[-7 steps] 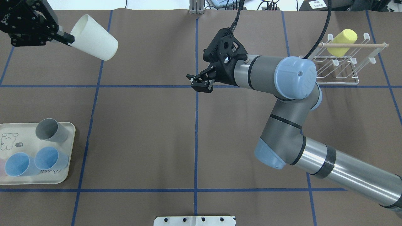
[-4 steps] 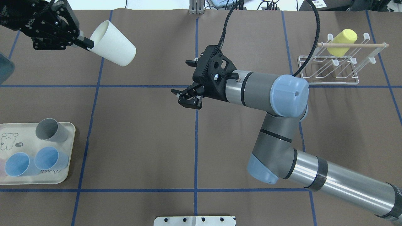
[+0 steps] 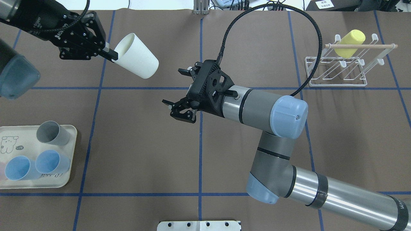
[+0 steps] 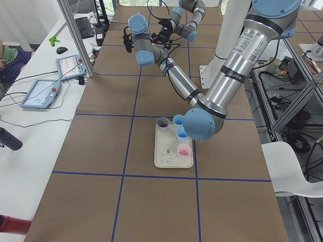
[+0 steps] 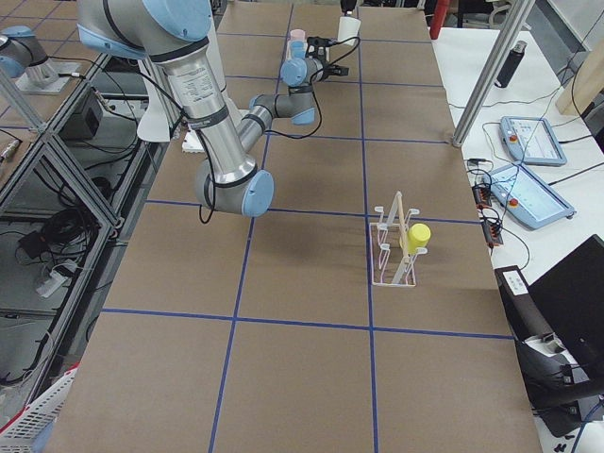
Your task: Transfer IKEA cup to right arm and place on rack
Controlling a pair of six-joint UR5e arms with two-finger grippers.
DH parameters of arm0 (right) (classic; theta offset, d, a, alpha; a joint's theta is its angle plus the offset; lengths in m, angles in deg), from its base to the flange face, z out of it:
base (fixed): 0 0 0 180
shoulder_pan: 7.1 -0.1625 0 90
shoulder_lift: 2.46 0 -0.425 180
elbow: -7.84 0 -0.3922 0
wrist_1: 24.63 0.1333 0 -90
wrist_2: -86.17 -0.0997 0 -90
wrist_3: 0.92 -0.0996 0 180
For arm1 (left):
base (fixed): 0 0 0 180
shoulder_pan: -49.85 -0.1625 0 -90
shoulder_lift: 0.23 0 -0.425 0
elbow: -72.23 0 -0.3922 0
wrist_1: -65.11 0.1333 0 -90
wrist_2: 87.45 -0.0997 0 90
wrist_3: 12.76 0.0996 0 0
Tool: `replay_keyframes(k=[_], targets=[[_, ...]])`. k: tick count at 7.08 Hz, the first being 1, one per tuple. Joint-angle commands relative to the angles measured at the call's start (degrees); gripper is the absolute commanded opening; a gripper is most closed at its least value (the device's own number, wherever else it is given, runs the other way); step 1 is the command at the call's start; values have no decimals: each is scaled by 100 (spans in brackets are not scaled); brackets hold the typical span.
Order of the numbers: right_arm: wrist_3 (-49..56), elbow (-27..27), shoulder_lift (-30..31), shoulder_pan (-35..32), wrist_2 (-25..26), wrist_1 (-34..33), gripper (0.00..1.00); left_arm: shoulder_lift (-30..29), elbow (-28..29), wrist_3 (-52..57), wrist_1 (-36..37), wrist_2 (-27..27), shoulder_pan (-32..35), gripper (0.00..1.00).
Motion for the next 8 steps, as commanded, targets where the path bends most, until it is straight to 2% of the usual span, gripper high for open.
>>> replay_keyframes(k=[1, 8], targets=[[2, 5, -46, 53, 152, 4, 97, -72, -13, 0, 0, -225, -319, 0], [2, 31, -126, 80, 223, 13, 96, -98, -14, 0, 0, -279, -505, 0]])
